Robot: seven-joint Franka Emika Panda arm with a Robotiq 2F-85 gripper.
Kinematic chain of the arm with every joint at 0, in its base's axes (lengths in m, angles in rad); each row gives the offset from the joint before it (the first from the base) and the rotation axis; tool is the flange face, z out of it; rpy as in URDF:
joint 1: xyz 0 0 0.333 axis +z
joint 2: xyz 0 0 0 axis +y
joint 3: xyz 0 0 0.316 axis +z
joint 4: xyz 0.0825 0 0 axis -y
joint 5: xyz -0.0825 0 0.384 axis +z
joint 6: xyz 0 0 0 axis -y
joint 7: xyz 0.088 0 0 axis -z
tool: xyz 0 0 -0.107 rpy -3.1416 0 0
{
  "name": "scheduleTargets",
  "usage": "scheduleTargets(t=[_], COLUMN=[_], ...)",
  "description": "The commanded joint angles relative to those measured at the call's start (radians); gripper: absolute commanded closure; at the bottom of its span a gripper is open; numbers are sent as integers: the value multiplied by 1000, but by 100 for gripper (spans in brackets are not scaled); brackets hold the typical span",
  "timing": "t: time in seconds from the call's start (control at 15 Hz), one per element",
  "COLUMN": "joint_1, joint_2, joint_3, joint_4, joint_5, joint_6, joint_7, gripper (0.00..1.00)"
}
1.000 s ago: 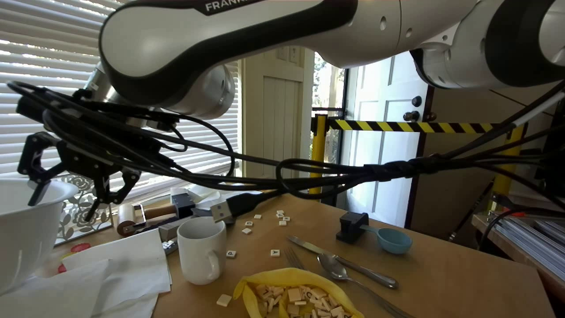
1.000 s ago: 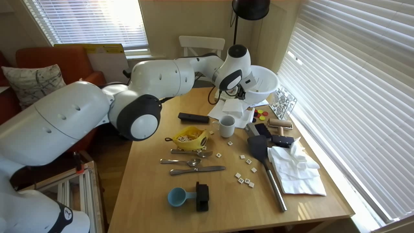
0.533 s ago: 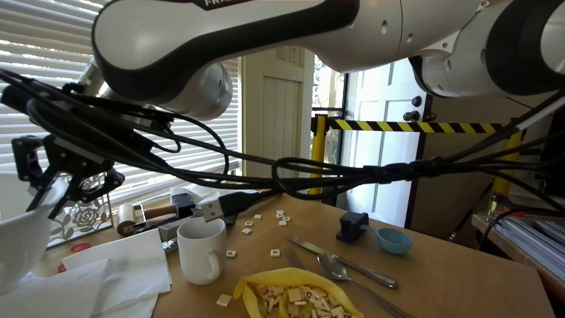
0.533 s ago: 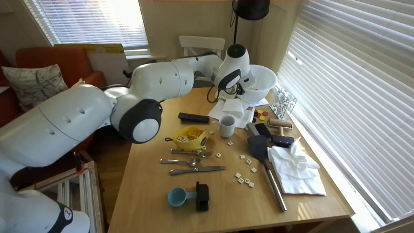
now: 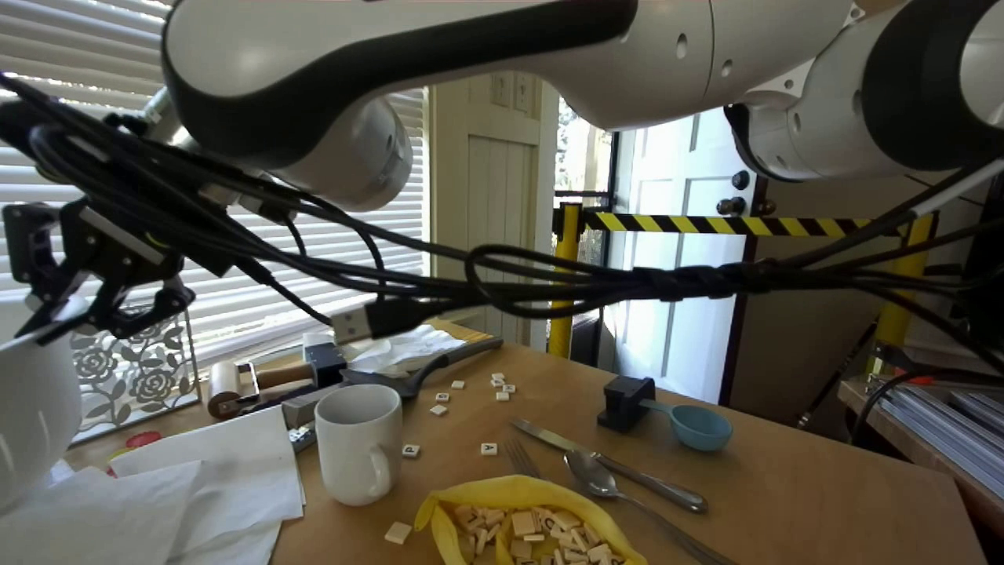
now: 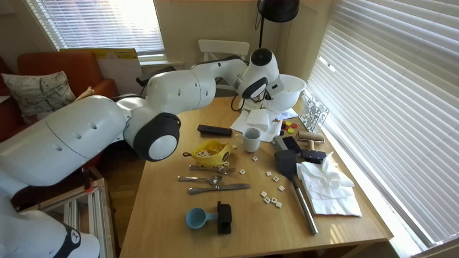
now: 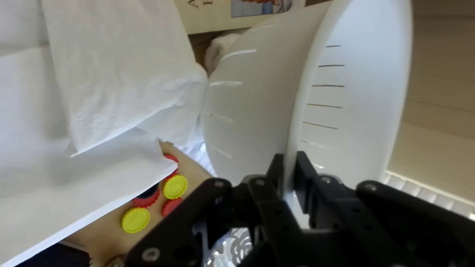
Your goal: Move the colander
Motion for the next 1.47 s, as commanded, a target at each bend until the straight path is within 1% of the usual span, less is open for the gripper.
scheduleTargets(t=[0.0, 0.07, 0.2, 0.27, 0.33, 0.4, 0.47, 0.53, 0.67, 0.87, 1.2, 1.33, 1.4], joint_1=[-27, -37, -63, -69, -79, -97, -124, -138, -180, -248, -361, -403, -421], joint_2=[-4, -6, -5, 40, 39, 19, -29, -34, -48, -66, -71, -74, -80], joint_3=[107, 137, 206, 241, 272, 312, 352, 379, 434, 464, 478, 471, 456], joint_4=[55, 62, 78, 168, 181, 161, 92, 98, 99, 82, 81, 76, 70], joint_5=[65, 76, 116, 123, 142, 163, 189, 207, 243, 283, 353, 374, 369], joint_6=[3, 3, 8, -28, -39, -39, -31, -54, -140, -300, -512, -626, -694], joint_7=[-60, -76, -115, -123, -146, -196, -248, -281, -365, -429, -494, -548, -574], gripper=[100, 98, 98, 98, 98, 98, 98, 98, 98, 98, 98, 98, 98])
